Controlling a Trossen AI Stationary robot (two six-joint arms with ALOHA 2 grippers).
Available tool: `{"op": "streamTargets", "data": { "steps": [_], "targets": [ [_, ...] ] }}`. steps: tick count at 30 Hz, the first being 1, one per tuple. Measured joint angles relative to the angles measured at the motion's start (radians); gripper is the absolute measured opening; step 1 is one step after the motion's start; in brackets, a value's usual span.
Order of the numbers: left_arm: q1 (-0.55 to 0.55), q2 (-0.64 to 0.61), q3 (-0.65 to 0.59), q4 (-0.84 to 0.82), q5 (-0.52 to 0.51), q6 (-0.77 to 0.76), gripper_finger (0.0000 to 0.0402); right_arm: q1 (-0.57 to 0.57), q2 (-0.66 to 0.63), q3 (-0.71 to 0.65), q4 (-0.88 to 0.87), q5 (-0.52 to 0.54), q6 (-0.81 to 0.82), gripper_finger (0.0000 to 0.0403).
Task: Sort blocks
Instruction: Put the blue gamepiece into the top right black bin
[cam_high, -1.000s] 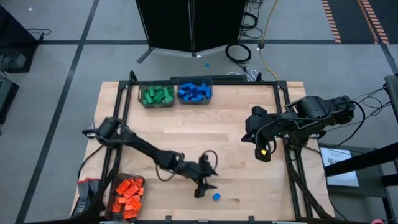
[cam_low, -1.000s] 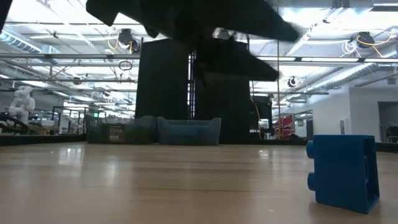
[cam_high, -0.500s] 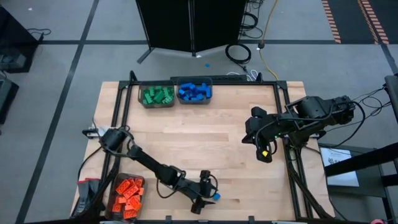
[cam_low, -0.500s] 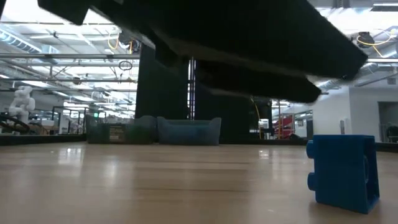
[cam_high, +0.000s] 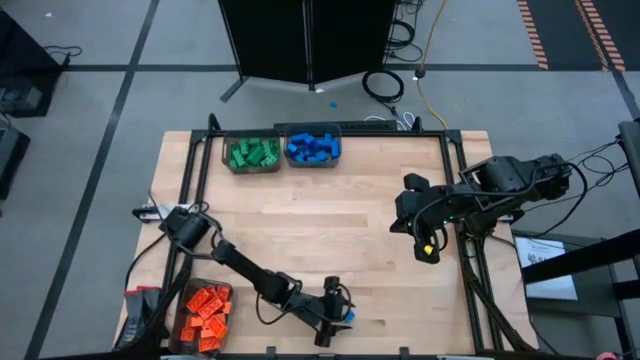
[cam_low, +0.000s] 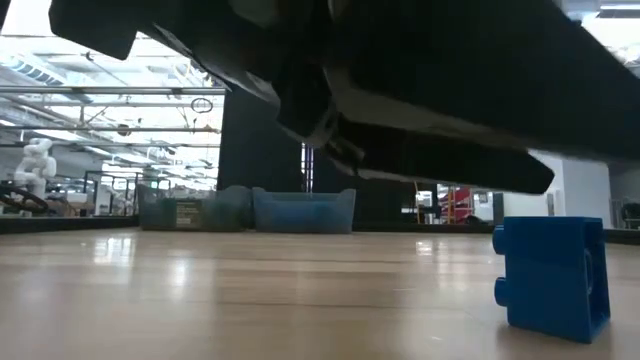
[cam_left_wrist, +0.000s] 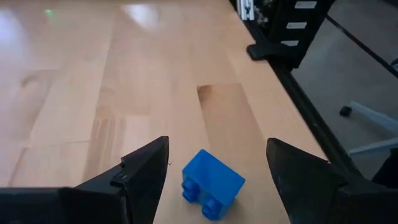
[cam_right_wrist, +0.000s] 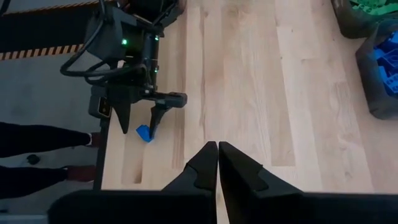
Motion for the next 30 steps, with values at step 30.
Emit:
{"op": "streamTargets", "data": {
  "steps": [30],
  "targets": [
    [0.007,0.052,0.004,-0.050,0.011,-0.107,0.0270,0.000,0.000,0.000,-0.007,0.001,-0.015,0.0013]
  ]
}}
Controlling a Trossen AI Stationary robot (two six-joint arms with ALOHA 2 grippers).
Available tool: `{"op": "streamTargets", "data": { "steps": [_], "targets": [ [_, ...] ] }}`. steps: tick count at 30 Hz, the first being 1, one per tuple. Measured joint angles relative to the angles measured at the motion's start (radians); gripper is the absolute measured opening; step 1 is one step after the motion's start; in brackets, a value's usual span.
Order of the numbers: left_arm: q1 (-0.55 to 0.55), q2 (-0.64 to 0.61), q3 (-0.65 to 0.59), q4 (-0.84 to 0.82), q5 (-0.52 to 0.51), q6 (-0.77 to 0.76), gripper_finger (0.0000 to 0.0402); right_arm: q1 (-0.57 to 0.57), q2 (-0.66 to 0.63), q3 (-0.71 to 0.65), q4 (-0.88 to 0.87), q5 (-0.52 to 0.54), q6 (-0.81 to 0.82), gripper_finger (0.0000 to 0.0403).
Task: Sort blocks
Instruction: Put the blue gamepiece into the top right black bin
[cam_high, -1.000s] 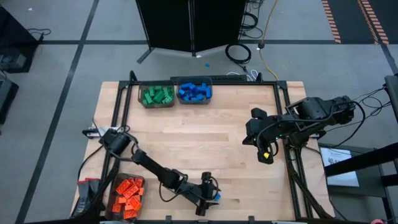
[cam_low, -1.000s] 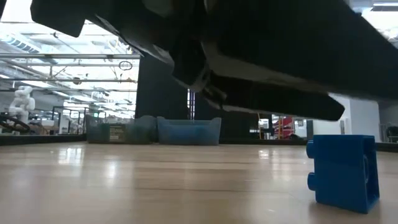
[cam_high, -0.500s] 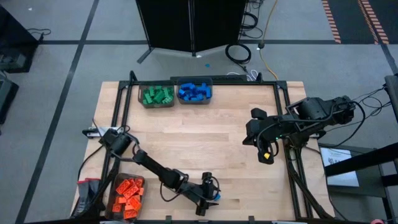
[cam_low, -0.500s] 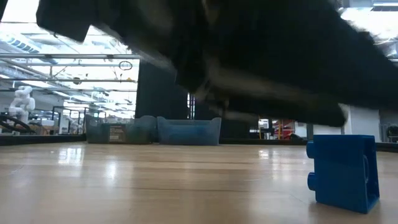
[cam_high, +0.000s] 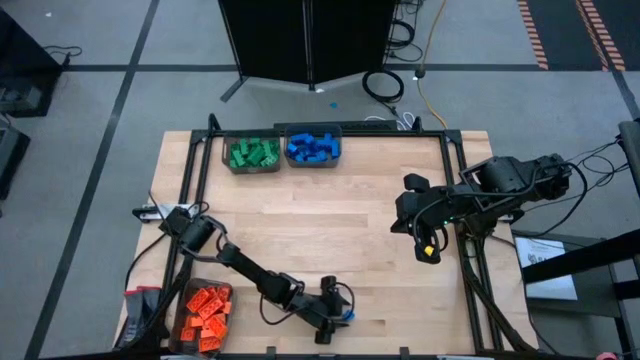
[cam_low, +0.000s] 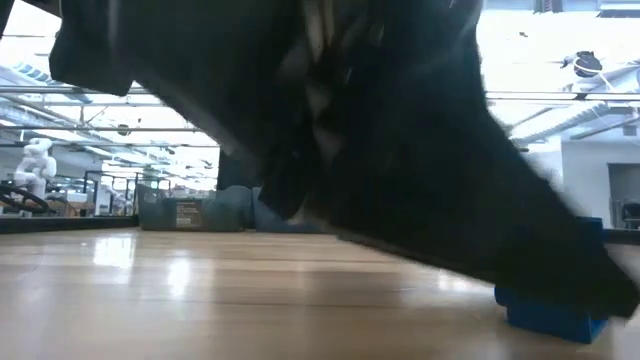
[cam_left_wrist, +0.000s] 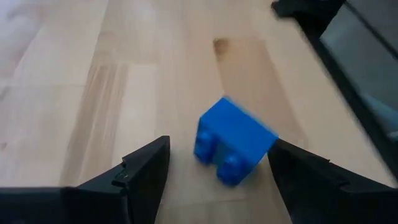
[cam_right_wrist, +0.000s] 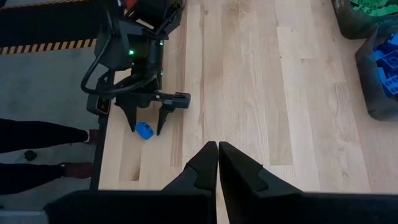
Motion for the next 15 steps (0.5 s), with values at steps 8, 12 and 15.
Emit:
{"op": "streamTargets", "data": {
  "steps": [8,12,15],
  "targets": [
    [0.002,0.000,-0.001,-0.044,-0.045,-0.026,0.0227,0.000,0.000,0.000,0.000,0.004,0.008,0.0013],
    [0.002,0.000,-0.001,-0.049,-0.080,-0.027,0.0195,0.000,0.000,0.000,0.000,0.005,0.008,0.0013],
    [0.002,0.000,-0.001,-0.051,-0.096,-0.027,0.0174,0.000,0.000,0.000,0.000,0.005,0.010,0.0013]
  ]
}}
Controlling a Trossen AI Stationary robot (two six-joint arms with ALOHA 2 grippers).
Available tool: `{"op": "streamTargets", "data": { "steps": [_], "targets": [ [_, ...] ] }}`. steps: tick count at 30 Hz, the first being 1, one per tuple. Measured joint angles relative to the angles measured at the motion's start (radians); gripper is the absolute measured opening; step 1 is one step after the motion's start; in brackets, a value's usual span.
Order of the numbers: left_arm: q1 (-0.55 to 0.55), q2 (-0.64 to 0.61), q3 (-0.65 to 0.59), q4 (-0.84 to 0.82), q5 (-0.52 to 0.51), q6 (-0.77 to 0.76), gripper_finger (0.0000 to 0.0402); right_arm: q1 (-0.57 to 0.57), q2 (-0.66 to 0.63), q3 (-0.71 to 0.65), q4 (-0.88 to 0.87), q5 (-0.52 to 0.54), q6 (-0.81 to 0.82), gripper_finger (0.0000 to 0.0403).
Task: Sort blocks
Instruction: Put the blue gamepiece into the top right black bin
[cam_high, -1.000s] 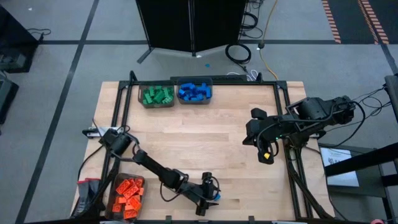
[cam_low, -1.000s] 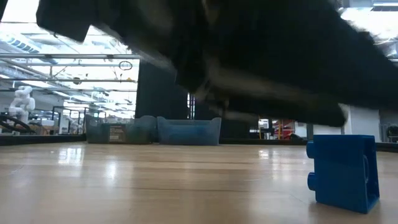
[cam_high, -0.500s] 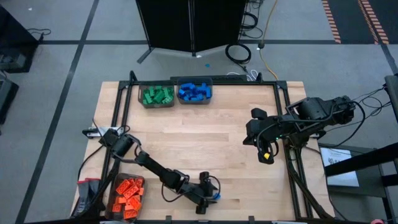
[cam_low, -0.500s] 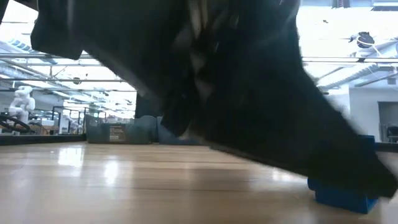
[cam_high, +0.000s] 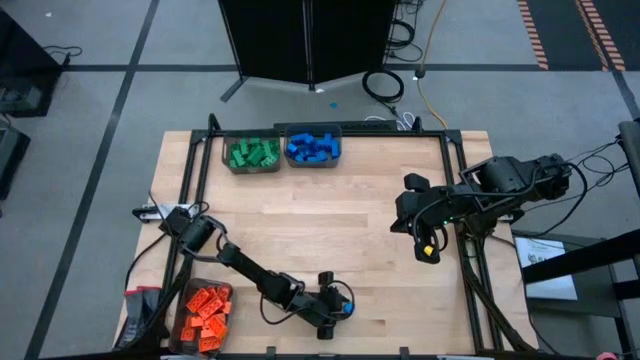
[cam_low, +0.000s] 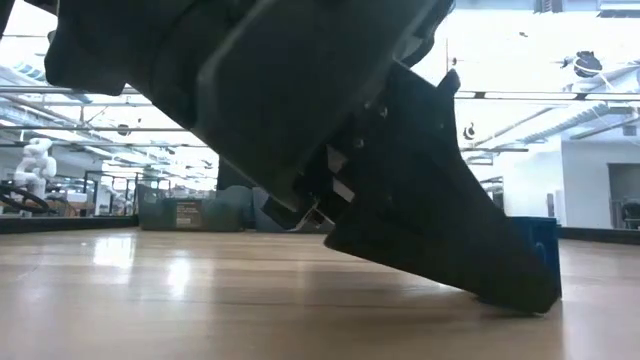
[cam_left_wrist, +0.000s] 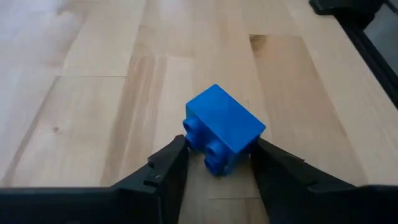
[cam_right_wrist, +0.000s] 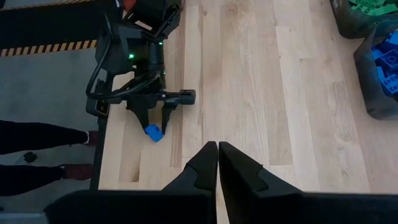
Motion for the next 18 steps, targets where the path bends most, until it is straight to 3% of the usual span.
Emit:
{"op": "streamTargets", "data": {
  "steps": [9,18],
  "targets": [
    [0.001,0.000,0.000,-0.001,-0.030,-0.003,0.0134,0.000,0.000,0.000,0.007,0.000,0.020,0.0013],
    [0.000,0.000,0.000,-0.021,-0.109,-0.078,0.0131,0.000,0.000,0.000,0.007,-0.001,0.046,0.0013]
  ]
}}
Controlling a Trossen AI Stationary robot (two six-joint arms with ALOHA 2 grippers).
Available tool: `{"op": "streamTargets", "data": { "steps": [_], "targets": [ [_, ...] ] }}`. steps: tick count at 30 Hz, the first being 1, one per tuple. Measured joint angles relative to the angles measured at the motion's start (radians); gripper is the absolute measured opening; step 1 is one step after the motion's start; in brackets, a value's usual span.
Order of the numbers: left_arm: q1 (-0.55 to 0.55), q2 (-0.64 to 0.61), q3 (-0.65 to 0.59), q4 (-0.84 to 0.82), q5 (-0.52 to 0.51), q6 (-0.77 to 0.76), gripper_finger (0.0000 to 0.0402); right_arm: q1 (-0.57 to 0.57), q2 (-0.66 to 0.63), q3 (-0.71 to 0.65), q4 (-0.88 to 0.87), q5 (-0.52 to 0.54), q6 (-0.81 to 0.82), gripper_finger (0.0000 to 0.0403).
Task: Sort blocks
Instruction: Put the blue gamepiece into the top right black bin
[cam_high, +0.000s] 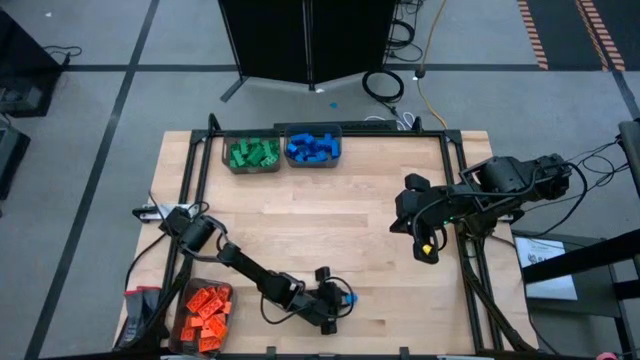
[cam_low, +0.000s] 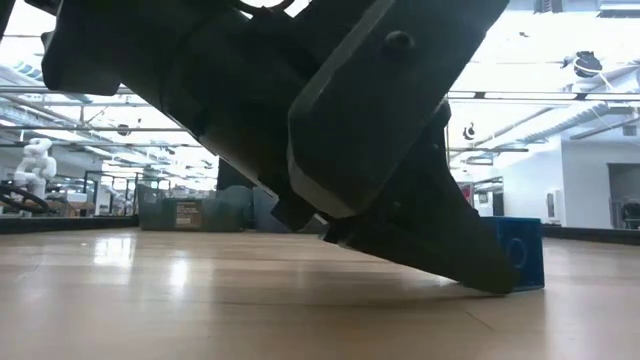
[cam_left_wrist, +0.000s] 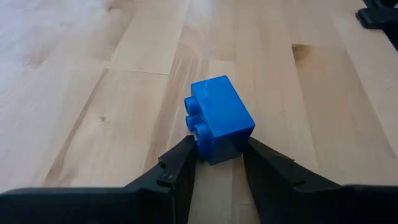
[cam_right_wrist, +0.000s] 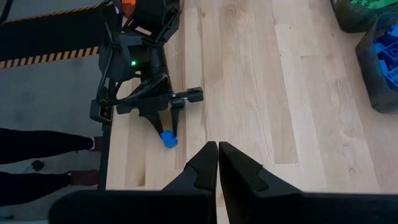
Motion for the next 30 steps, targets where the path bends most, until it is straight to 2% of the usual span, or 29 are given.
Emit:
{"op": "streamTargets", "data": {
  "steps": [9,17,25,30],
  "targets": [
    [0.000,0.000,0.000,0.002,-0.010,0.000,0.0131,0.000,0.000,0.000,0.000,0.000,0.000,0.0013],
    [0.012,-0.028,-0.001,-0.004,-0.101,0.000,0.0109,0.000,0.000,0.000,0.000,0.000,0.004,0.0013],
    [0.098,-0.114,-0.001,-0.018,-0.159,0.005,0.0107,0.000,0.000,0.000,-0.001,-0.001,0.002,0.0013],
    [0.191,-0.210,-0.001,-0.169,-0.257,0.010,0.0107,0.000,0.000,0.000,-0.001,-0.001,0.000,0.0013]
  ]
}}
